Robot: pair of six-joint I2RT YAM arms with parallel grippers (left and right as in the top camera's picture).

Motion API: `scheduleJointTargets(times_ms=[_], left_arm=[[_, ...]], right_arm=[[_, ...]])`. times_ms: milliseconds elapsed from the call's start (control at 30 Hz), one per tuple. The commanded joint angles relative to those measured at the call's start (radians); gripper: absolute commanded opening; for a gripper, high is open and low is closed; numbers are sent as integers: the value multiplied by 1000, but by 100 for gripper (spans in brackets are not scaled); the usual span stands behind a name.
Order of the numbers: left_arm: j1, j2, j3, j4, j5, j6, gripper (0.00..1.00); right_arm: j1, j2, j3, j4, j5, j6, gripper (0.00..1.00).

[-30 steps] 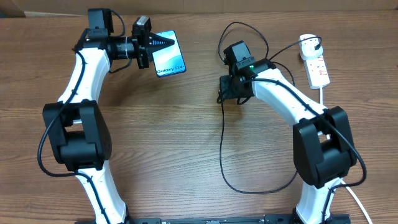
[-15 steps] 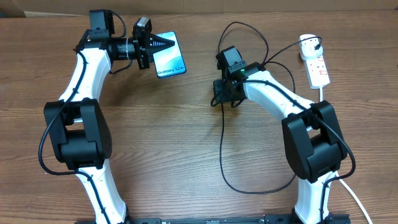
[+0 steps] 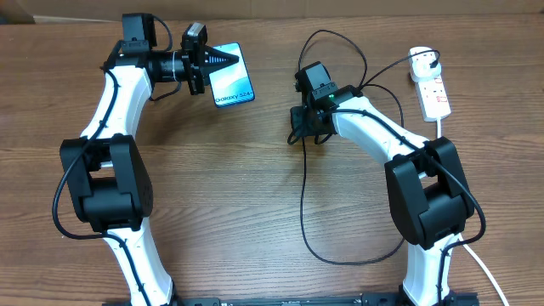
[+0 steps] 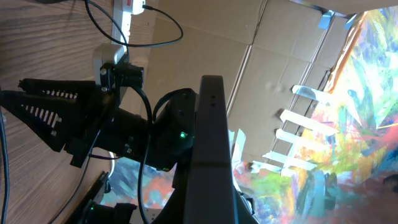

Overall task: Plug charger to phone and switch on socket
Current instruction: 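Lower the right gripper and grasp the black USB-C cable plug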

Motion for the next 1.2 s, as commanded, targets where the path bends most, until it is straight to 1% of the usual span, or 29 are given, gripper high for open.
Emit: scheduleJointTargets(times_ms=[0, 800, 1133, 1167], left_arm=[[4, 12, 18, 3, 48, 23, 4], [4, 12, 18, 1, 48, 23, 4], [4, 12, 18, 0, 48, 23, 4], [4, 12, 18, 0, 48, 23, 4]], right_arm=[[3, 16, -1, -1, -4, -1, 31], [3, 87, -1, -30, -31, 26, 30], [3, 92, -1, -37, -46, 25, 18], [3, 95, -1, -37, -47, 25, 15]])
